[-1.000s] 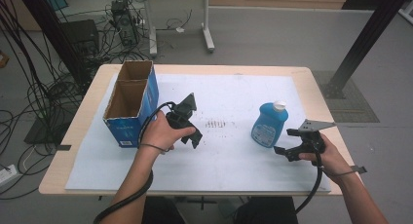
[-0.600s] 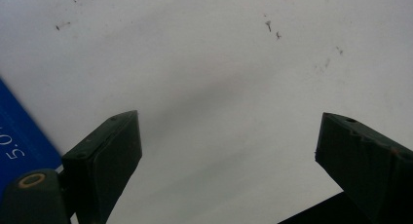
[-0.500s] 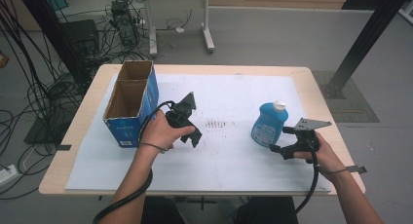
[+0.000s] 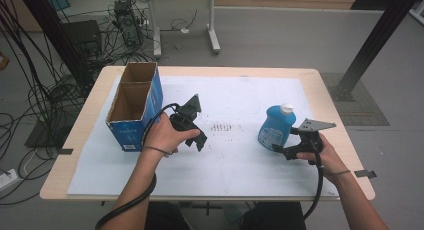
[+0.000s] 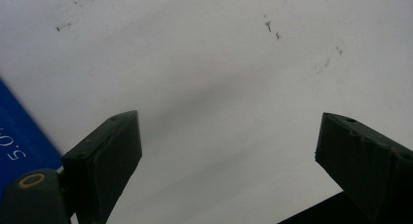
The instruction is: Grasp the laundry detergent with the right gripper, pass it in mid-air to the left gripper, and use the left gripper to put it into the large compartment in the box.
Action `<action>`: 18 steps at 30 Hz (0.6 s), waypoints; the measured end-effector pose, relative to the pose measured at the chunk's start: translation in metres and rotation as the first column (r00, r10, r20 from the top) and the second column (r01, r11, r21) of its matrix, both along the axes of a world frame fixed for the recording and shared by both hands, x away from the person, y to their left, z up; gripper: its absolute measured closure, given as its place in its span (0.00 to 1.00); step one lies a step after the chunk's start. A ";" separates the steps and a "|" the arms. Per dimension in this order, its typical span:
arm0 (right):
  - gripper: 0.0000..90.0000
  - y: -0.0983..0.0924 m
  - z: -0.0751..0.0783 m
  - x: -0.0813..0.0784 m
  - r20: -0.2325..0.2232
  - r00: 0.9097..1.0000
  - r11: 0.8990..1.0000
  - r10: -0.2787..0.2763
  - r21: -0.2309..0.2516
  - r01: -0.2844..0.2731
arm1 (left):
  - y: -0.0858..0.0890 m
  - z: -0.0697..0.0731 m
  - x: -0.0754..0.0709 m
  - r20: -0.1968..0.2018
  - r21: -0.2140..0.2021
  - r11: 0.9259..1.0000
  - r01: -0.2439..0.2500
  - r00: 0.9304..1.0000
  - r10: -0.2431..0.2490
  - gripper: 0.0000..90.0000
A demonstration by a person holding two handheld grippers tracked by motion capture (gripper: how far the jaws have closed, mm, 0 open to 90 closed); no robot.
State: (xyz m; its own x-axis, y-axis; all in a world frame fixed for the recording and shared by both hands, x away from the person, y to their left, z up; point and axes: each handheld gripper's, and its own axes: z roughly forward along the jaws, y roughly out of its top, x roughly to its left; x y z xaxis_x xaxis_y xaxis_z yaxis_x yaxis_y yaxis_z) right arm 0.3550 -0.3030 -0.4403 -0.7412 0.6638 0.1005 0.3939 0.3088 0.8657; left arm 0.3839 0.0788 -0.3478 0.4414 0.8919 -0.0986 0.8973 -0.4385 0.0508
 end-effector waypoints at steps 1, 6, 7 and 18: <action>0.04 0.001 0.000 0.001 0.001 1.000 1.000 -0.001 0.002 0.001 | 0.000 0.000 0.000 0.001 0.000 1.000 0.000 1.000 0.000 0.11; 0.04 0.003 -0.001 0.003 0.008 1.000 1.000 -0.004 0.014 0.004 | 0.000 0.000 0.001 0.001 0.001 1.000 0.001 1.000 -0.001 0.11; 0.04 0.004 -0.001 0.004 0.009 1.000 1.000 -0.005 0.017 0.005 | 0.000 0.000 0.001 -0.001 0.001 1.000 0.002 1.000 -0.002 0.11; 0.04 0.009 -0.005 0.008 0.022 1.000 0.999 -0.014 0.047 0.013 | 0.001 -0.002 0.001 -0.005 0.003 1.000 0.006 1.000 -0.006 0.11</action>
